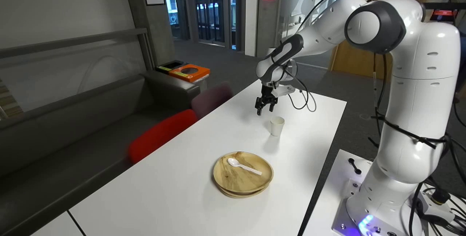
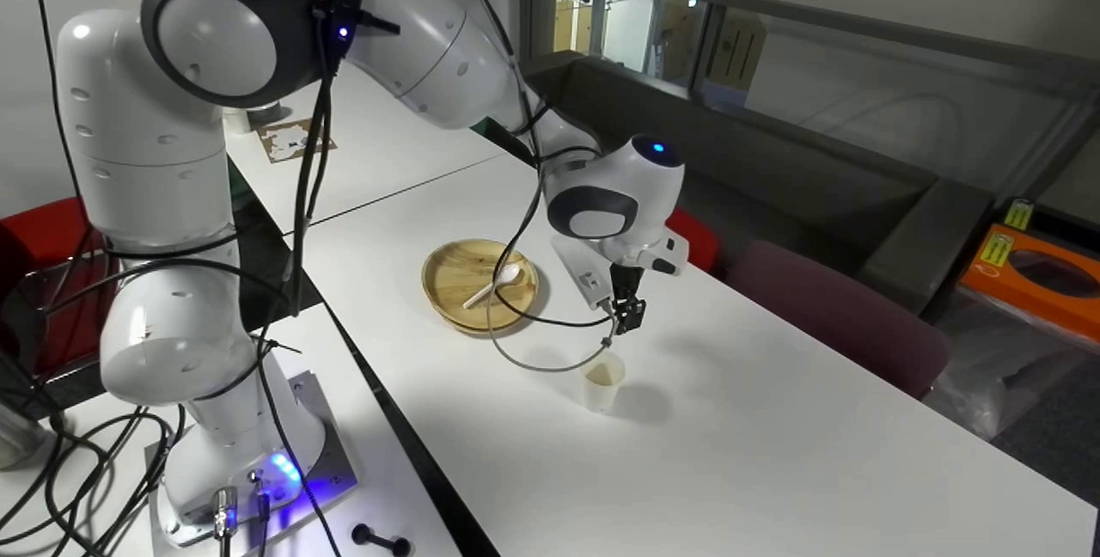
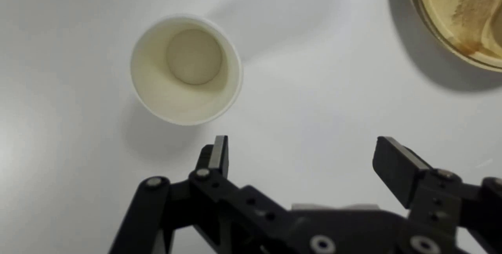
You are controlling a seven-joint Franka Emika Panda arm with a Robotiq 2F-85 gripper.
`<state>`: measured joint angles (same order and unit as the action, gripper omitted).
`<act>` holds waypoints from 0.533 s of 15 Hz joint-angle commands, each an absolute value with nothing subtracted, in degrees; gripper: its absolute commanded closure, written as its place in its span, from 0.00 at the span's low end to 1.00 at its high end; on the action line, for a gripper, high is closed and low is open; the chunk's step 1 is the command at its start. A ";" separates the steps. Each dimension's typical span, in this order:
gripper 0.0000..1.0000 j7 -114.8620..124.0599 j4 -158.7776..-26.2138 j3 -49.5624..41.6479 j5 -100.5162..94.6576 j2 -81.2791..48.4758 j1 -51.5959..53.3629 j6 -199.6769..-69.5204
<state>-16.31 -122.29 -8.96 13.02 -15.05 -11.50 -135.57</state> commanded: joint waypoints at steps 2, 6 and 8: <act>0.00 -9.61 -121.28 -10.29 9.08 -18.40 -12.36 -136.20; 0.00 -5.11 -120.37 -10.40 8.11 -21.53 -12.22 -135.64; 0.00 -3.57 -119.62 -10.25 8.19 -22.92 -12.10 -135.58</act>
